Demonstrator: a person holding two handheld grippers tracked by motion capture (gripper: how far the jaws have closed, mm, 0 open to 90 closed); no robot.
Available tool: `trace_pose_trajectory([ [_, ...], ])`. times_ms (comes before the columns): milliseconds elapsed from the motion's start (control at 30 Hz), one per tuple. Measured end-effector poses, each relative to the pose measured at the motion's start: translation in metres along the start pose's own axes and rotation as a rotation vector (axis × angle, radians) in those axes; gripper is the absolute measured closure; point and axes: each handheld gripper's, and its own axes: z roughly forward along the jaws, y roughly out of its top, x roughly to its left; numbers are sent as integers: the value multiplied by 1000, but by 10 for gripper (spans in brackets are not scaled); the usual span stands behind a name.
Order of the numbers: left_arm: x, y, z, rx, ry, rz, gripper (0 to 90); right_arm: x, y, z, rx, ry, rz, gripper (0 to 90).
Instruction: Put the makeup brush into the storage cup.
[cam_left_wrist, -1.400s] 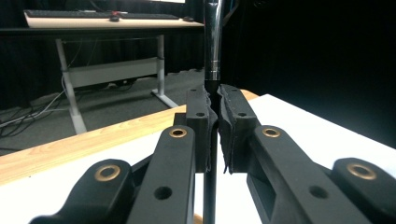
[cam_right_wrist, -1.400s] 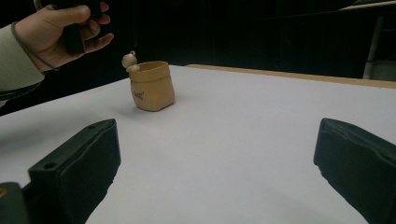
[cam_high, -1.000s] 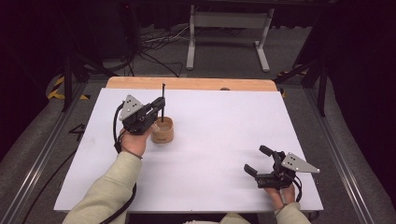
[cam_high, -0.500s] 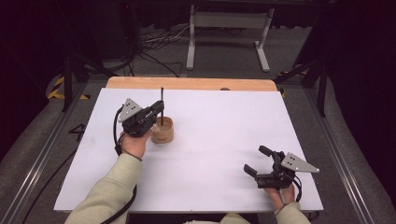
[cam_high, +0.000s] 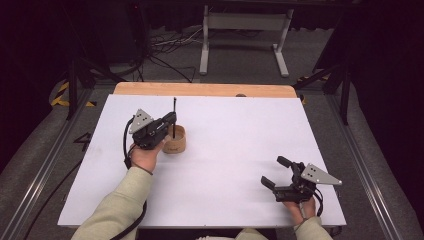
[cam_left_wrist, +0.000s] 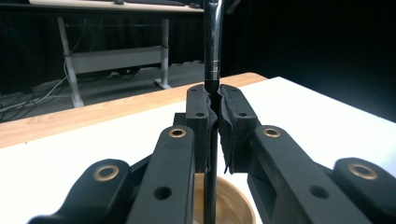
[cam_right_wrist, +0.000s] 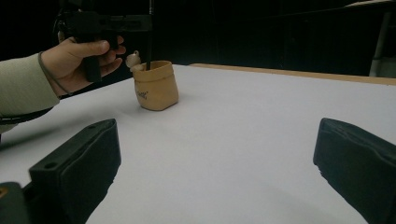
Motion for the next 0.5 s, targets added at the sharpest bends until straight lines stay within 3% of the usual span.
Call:
trace_pose_trajectory([
  [500,-2,-9,1,25,-2,-4,825,0,0,0,1,4,6,15],
])
